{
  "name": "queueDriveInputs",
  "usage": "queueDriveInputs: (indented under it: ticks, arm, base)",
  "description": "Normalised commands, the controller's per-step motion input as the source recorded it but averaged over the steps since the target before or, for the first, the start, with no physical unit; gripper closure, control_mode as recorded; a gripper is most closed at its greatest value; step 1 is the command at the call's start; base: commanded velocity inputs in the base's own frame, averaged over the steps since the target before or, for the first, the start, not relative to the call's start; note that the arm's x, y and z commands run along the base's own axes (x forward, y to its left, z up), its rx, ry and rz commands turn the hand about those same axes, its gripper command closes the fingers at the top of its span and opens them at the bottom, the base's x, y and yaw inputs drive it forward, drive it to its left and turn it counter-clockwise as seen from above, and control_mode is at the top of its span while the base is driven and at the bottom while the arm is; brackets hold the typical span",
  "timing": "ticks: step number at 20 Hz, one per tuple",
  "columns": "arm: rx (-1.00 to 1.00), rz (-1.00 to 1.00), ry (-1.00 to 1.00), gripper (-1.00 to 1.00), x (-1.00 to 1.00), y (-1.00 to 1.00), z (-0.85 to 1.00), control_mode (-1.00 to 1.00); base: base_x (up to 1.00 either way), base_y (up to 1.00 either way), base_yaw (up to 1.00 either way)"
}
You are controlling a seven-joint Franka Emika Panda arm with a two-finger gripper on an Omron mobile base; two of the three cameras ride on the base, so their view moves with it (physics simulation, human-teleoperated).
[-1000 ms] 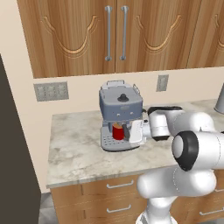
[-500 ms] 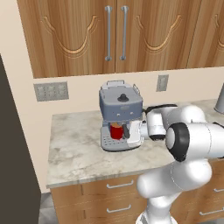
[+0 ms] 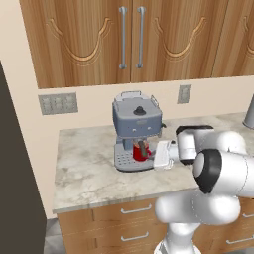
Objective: Pick up the brewed coffee from the coffee machine and place it next to the breakfast plate on the dining counter.
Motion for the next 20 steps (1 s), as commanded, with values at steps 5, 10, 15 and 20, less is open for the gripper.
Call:
queueDriveInputs:
  ticks: [5, 10, 15, 20]
  arm:
    - [0.00, 0.00, 0.00, 1.00, -0.69, -0.34, 0.09, -1.00]
    - [0.00, 0.00, 0.00, 1.00, -0.68, -0.41, 0.29, -1.00]
    - [0.02, 0.00, -0.05, 1.00, -0.63, -0.45, 0.49, -1.00]
    - [0.05, 0.07, -0.02, 1.00, -0.65, -0.25, 0.62, -1.00]
  base:
    - [0.00, 0.00, 0.00]
    - [0.00, 0.00, 0.00]
    - [0.00, 0.00, 0.00]
    - [0.00, 0.00, 0.00]
